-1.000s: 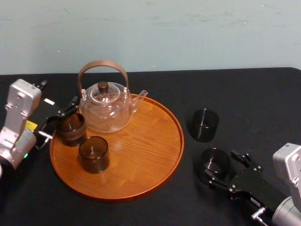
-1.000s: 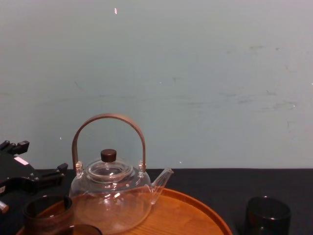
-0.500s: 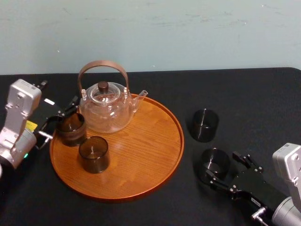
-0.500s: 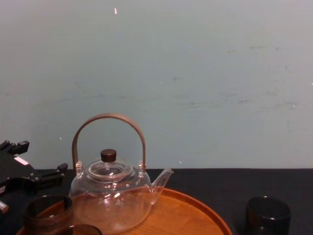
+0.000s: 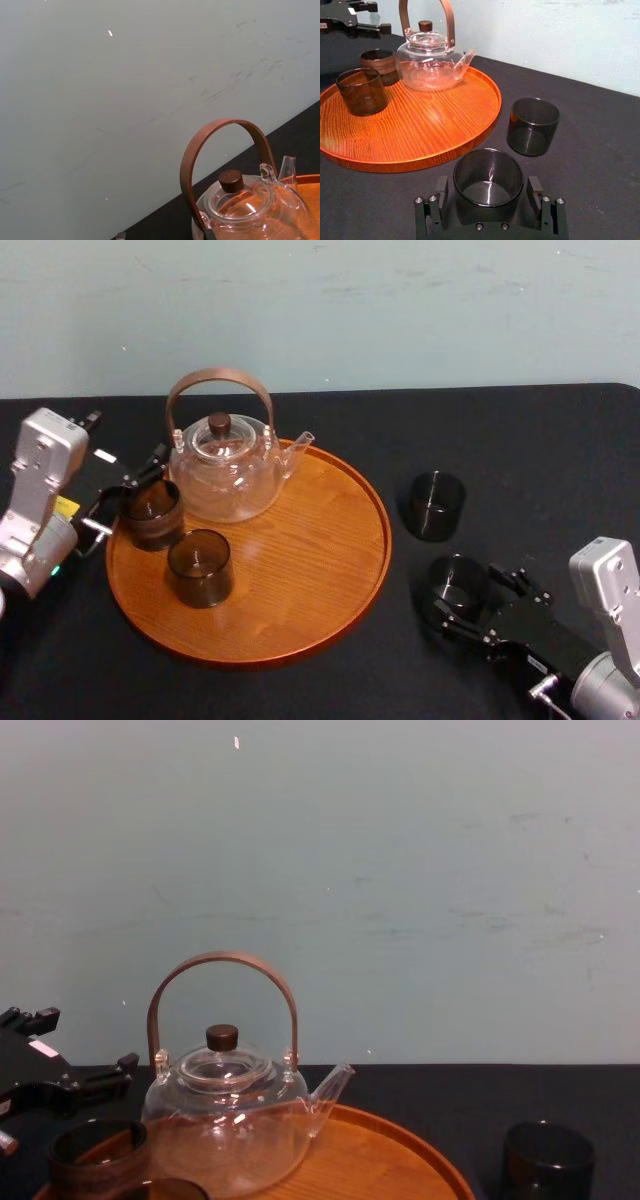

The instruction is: Pick up the glass from the table and place it on the tray.

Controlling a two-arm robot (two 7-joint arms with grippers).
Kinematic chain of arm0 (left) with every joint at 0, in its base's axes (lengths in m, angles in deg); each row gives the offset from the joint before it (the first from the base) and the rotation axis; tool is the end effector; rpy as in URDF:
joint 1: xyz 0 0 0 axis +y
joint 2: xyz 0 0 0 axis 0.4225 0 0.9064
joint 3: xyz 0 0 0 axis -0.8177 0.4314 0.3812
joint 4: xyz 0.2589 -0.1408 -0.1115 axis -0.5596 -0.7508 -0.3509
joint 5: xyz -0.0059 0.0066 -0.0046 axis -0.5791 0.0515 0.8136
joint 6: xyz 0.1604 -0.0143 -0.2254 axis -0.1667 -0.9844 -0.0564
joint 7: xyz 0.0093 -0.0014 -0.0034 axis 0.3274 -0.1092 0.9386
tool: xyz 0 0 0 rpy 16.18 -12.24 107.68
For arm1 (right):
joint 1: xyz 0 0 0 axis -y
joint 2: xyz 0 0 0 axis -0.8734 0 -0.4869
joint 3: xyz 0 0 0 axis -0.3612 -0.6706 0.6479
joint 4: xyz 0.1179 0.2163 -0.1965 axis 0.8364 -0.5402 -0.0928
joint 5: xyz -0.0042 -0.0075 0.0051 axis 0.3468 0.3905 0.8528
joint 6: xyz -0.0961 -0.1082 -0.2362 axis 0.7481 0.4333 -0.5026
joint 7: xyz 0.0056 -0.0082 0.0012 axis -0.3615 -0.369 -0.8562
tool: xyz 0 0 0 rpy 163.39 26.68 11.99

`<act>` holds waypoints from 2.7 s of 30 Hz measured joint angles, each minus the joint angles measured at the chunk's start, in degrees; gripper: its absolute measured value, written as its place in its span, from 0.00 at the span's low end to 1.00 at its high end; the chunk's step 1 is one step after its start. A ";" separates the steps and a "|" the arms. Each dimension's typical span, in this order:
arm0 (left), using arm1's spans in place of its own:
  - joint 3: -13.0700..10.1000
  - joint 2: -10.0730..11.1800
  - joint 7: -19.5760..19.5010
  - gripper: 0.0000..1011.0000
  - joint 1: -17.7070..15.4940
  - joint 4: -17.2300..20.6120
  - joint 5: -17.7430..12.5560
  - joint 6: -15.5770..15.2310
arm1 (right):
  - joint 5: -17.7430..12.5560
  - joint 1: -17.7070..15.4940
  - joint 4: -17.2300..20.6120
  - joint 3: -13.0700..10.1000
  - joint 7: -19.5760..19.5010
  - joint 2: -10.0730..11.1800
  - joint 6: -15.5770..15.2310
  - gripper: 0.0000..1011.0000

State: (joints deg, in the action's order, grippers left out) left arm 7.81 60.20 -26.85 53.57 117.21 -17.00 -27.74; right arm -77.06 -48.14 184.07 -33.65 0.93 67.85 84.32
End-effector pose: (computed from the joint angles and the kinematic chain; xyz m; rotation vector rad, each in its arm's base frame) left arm 0.3321 0.1052 -0.3162 0.3044 -0.2852 1.2479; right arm 0.1892 -0.0680 -0.3333 -0.2846 0.0917 -1.0011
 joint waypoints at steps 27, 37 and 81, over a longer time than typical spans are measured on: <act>0.00 0.00 0.00 0.99 0.01 0.00 0.00 0.00 | -1.66 6.54 -6.33 2.83 2.22 -1.03 -1.08 0.99; 0.00 0.00 0.00 0.99 0.00 0.00 0.00 0.00 | -1.59 7.62 -7.43 3.50 2.36 -1.14 -1.02 0.99; 0.00 0.00 0.00 0.99 0.00 0.00 0.00 0.00 | -1.66 14.37 -7.12 9.85 7.07 -0.25 0.45 0.90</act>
State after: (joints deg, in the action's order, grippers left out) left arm 7.81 60.20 -26.85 53.58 117.20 -17.00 -27.74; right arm -78.72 -33.77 176.95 -23.79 8.00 67.60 84.77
